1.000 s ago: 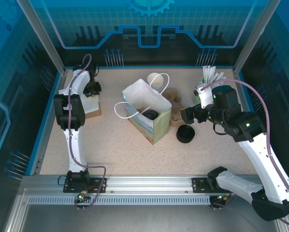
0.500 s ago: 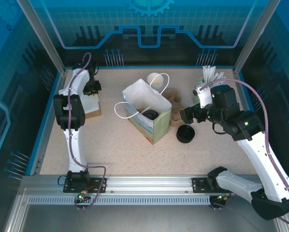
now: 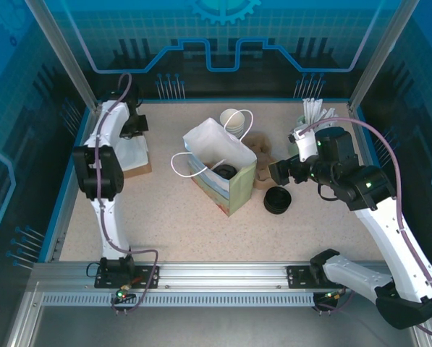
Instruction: Pack the takeout coffee
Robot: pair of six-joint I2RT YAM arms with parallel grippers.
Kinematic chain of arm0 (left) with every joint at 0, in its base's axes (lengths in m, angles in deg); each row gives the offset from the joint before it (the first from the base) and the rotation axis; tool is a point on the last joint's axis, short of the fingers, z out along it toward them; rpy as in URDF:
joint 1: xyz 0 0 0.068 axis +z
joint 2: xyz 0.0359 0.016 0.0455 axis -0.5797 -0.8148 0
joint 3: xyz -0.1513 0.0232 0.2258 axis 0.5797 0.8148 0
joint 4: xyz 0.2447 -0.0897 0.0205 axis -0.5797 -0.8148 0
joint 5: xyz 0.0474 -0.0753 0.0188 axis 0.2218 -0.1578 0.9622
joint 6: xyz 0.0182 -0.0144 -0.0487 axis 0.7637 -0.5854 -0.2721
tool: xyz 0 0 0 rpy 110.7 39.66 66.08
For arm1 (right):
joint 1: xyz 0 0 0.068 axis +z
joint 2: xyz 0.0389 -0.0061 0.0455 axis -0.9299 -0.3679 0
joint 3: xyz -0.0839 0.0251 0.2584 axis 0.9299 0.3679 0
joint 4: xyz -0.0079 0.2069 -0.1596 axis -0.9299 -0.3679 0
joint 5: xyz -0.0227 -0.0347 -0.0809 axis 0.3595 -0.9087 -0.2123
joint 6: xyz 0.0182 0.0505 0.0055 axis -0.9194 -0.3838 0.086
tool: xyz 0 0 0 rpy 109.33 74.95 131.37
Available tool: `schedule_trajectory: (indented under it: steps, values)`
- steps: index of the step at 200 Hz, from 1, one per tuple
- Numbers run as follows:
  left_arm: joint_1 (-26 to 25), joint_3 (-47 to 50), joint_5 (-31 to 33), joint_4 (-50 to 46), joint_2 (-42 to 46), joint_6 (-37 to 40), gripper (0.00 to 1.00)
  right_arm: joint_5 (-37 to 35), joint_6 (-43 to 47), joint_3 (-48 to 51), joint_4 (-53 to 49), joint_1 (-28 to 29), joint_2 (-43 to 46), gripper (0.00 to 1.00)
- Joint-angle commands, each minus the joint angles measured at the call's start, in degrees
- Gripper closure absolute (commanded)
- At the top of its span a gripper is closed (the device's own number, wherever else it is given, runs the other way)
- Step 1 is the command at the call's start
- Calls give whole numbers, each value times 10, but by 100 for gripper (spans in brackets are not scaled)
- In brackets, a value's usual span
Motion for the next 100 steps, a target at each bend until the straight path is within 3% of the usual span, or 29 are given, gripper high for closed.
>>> schedule_trajectory:
  steps: [1, 51, 100]
  values:
    - [5, 23, 9, 14, 92, 25, 100, 8, -3, 2, 18, -10, 12, 0]
    - [5, 69, -109, 78, 240, 63, 100, 78, -6, 13, 58, -11, 25, 0]
    - [5, 74, -302, 150, 354, 60, 100, 180, 38, 5, 124, -11, 20, 0]
